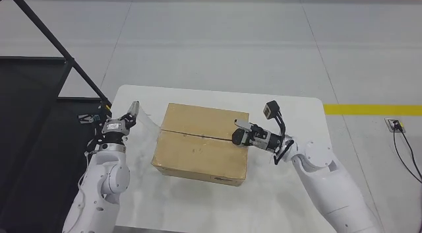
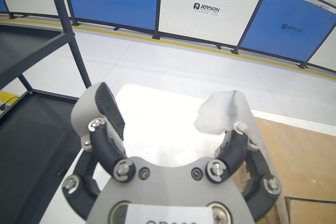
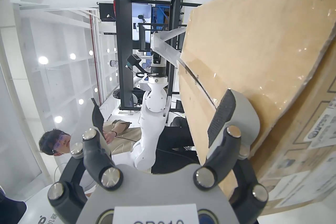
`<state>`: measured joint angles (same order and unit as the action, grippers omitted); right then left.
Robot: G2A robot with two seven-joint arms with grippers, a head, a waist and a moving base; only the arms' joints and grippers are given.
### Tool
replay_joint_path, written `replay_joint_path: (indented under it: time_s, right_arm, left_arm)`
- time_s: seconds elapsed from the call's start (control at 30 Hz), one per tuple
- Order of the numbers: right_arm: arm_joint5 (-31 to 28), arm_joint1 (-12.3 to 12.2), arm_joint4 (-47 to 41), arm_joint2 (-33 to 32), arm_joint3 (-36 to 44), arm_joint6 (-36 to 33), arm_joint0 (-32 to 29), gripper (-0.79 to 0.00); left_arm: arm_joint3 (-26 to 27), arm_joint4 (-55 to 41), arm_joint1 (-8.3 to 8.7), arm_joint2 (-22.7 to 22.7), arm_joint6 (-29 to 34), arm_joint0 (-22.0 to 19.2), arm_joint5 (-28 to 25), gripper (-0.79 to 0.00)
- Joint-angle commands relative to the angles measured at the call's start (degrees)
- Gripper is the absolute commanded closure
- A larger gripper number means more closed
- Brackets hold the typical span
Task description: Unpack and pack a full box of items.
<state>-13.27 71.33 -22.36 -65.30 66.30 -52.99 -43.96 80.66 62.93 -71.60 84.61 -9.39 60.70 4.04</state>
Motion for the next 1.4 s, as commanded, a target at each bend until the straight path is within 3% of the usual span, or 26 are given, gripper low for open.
replay_joint_path:
  time_s: [0.0,0.73,1.37]
  right_arm:
    - [-0.1,0.1,-0.1,0.1,-0.4,-0.1,0.2,-0.785]
    - [-2.1,0.1,-0.6,-0.1,-2.5,-1.1,0.5,-0.785]
    - [-7.8,-1.1,-1.6,-3.9,0.4,-2.6,-3.5,-0.785]
  left_arm:
    - [1.1,0.1,-0.03,0.0,0.0,0.4,0.0,-0.785]
    - [10.6,4.7,-0.78,-3.3,0.3,2.1,0.6,-0.785]
    - [13.9,11.8,-1.66,-9.7,0.9,2.9,-1.6,-0.785]
